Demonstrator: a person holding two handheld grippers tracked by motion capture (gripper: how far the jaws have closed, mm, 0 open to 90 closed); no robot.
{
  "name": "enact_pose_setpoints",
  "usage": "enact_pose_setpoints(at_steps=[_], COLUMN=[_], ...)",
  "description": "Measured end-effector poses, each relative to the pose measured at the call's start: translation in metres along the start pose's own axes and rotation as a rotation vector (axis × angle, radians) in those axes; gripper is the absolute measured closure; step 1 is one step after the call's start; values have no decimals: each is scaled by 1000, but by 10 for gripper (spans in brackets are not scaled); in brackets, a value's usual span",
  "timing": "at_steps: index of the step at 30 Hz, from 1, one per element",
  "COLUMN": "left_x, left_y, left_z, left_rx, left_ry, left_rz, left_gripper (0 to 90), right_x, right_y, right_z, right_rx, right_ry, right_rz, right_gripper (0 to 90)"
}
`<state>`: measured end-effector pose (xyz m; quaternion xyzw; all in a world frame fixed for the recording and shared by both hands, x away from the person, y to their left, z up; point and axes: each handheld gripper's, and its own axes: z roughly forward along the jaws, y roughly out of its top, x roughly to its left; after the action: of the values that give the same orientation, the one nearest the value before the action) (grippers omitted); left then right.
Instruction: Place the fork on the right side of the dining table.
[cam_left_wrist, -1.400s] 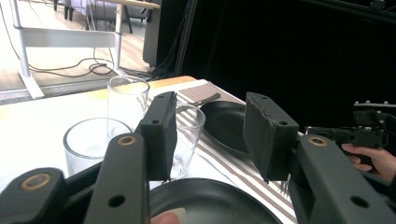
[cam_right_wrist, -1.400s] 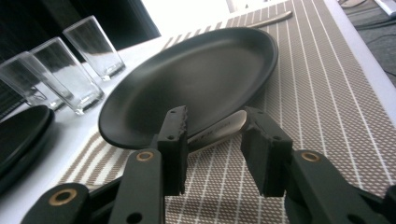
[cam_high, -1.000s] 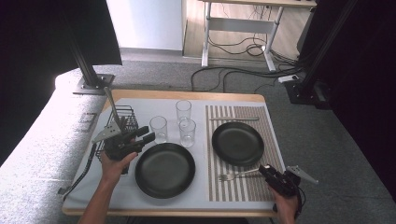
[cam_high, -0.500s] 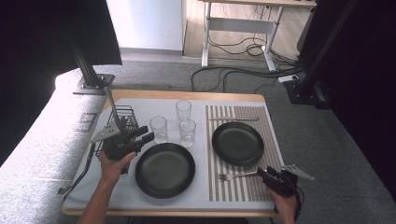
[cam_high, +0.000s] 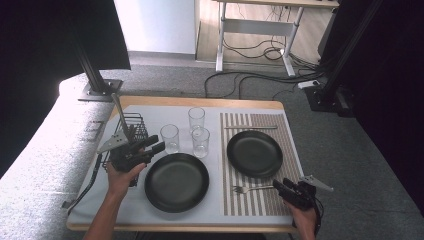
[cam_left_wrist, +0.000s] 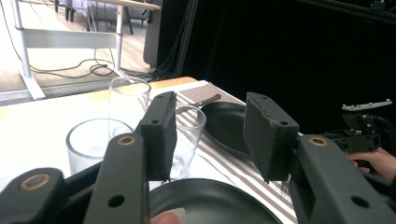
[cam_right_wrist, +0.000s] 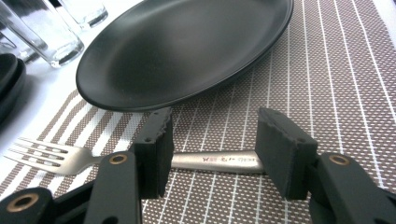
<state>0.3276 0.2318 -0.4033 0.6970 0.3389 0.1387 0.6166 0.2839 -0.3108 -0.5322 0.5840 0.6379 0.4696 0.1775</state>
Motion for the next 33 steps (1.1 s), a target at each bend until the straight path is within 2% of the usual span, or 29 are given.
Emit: enact_pose_setpoints(at_steps=[7,16,33], left_x=[0,0,-1], left_y=[0,0,-1], left_z=[-3,-7,-13], left_rx=[-5,-8,3], left_ry=[6,17,36], left_rz=[-1,-1,2], left_gripper=[537,531,515], right_x=[2,12,41], right_y=[3,10,23], right_z=[-1,-3,15], right_rx=[-38,-109,-120], right_ry=[17,69,149], right_rz=[-3,-31,-97], right_gripper=[465,467,443])
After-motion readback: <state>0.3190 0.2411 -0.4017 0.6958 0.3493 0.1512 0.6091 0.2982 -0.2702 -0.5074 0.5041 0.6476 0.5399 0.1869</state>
